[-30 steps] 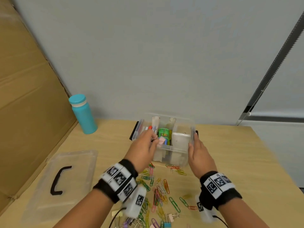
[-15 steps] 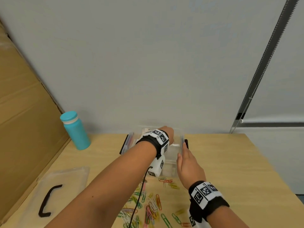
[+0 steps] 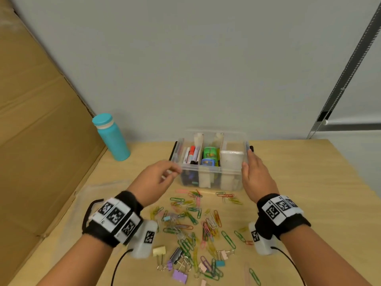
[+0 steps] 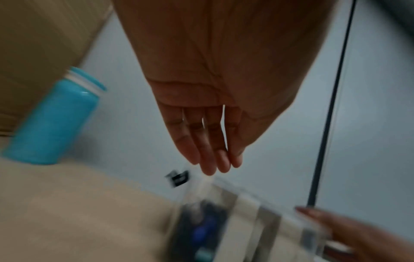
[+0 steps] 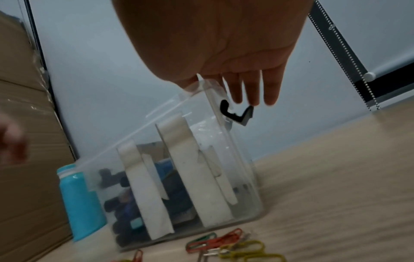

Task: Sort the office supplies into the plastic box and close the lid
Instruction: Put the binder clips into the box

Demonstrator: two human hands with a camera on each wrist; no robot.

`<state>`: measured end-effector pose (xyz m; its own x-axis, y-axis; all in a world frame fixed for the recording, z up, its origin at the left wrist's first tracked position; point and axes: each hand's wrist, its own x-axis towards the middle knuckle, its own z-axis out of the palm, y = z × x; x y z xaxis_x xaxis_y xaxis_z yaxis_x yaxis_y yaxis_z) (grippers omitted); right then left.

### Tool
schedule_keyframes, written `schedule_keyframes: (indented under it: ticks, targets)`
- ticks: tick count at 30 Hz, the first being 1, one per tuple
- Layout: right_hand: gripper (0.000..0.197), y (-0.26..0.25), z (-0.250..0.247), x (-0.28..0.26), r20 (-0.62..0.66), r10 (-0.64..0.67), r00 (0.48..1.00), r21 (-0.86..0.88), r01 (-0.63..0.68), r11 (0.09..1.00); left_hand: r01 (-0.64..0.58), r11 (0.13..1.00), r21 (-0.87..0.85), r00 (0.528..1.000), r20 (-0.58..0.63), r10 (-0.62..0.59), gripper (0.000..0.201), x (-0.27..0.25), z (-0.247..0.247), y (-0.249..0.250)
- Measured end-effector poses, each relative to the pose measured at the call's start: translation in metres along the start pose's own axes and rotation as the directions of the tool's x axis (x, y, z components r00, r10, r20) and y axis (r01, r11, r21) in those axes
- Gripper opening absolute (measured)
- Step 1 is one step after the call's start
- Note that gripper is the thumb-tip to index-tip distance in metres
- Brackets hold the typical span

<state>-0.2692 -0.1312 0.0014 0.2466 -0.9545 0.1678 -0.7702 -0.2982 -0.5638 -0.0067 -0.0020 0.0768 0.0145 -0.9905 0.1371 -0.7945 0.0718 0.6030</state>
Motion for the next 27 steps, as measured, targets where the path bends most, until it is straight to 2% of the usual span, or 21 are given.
schedule_keyframes:
  ticks: [3,5,6,8,10,12,13,14,16,18,20,25,27]
  targets:
    - [0.055,-0.02,-0.003,-0.016,-0.165,-0.093,0.982,-0.077,0.081,0.994,0.137,0.986,0.093,0.979,0.139,-0.149,0.02,-0.039,0.015,-0.043]
    - [0.045,-0.044,-0.003,-0.036,-0.228,-0.251,0.941,-0.109,0.232,0.967,0.186,0.967,0.172,0.929,0.29,-0.23,0.026,-0.057,0.029,-0.059]
    - [0.039,-0.056,0.0,-0.047,-0.214,-0.335,0.918,-0.113,0.317,0.942,0.182,0.964,0.194,0.908,0.344,-0.241,0.03,-0.063,0.036,-0.063]
    - [0.023,-0.076,0.01,-0.068,-0.069,-0.477,0.876,-0.1,0.469,0.877,0.141,0.97,0.199,0.908,0.365,-0.207,0.039,-0.068,0.047,-0.065]
    - [0.012,-0.087,0.024,-0.087,0.208,-0.537,0.817,-0.045,0.557,0.829,0.1,0.969,0.225,0.926,0.336,-0.173,0.045,-0.065,0.056,-0.066]
    - [0.01,-0.094,0.04,-0.104,0.477,-0.496,0.726,0.017,0.557,0.83,0.085,0.958,0.272,0.932,0.319,-0.174,0.043,-0.061,0.062,-0.069]
    - [0.011,-0.096,0.047,-0.11,0.571,-0.461,0.679,0.018,0.551,0.834,0.086,0.953,0.29,0.93,0.32,-0.182,0.039,-0.059,0.063,-0.07]
    - [0.014,-0.097,0.054,-0.116,0.626,-0.439,0.644,0.007,0.559,0.829,0.091,0.949,0.3,0.927,0.322,-0.191,0.036,-0.059,0.065,-0.072]
    - [0.029,-0.098,0.066,-0.125,0.673,-0.417,0.611,-0.018,0.577,0.816,0.093,0.946,0.311,0.924,0.327,-0.199,0.033,-0.059,0.067,-0.075]
    - [0.038,-0.098,0.074,-0.132,0.698,-0.39,0.6,-0.036,0.574,0.818,0.076,0.939,0.335,0.919,0.341,-0.196,0.032,-0.06,0.068,-0.076]
    - [0.037,-0.097,0.078,-0.137,0.704,-0.372,0.604,-0.056,0.57,0.82,0.063,0.934,0.353,0.92,0.343,-0.192,0.03,-0.06,0.069,-0.078]
    - [0.032,-0.094,0.083,-0.142,0.622,-0.4,0.673,-0.046,0.542,0.839,0.041,0.918,0.394,0.919,0.346,-0.19,0.027,-0.059,0.065,-0.079]
    - [0.031,-0.091,0.083,-0.141,0.556,-0.421,0.717,-0.026,0.521,0.853,0.017,0.909,0.416,0.926,0.335,-0.171,0.027,-0.06,0.064,-0.08]
